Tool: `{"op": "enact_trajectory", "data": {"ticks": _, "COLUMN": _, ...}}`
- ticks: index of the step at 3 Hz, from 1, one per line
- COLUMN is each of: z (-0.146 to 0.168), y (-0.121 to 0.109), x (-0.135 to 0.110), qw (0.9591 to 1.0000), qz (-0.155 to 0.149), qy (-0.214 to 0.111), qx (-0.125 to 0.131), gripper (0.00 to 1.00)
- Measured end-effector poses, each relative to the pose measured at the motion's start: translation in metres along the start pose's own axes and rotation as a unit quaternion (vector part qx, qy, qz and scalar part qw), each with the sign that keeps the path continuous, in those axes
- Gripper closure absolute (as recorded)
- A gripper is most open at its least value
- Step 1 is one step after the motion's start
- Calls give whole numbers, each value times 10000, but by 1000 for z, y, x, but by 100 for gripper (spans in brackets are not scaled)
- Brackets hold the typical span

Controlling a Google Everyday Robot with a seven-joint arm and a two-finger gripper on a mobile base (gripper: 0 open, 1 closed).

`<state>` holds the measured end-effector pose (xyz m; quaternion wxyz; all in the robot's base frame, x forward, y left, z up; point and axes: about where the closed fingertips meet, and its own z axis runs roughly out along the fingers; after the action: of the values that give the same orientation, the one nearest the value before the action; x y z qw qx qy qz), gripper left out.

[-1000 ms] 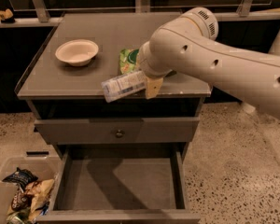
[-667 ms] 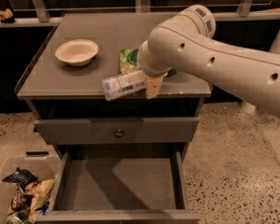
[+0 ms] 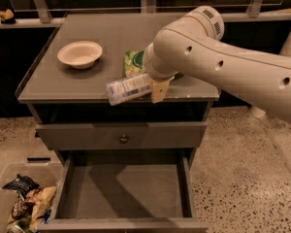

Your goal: Pick blue plastic bottle from middle drawer and place on counter

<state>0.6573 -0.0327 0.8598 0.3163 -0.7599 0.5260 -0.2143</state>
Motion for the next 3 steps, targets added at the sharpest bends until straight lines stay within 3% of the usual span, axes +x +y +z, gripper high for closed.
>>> {"op": "enact_trajectory", "data": {"ticks": 1, "z": -54, "y": -32, "x": -14, "qw": 9998, "qz": 5, "qy": 107, "qx": 136, "gripper": 100}}
{"op": "enact_trajectory", "data": {"ticks": 2, "z": -124, "y": -52, "x": -29, "qw": 9984, "qz": -96, "qy": 452, "qx": 333, "gripper": 100}}
{"op": "enact_trajectory", "data": {"ticks": 3, "z": -155, "y": -72, "x": -22, "qw": 9962, "qz": -154, "qy": 727, "qx": 458, "gripper": 100}}
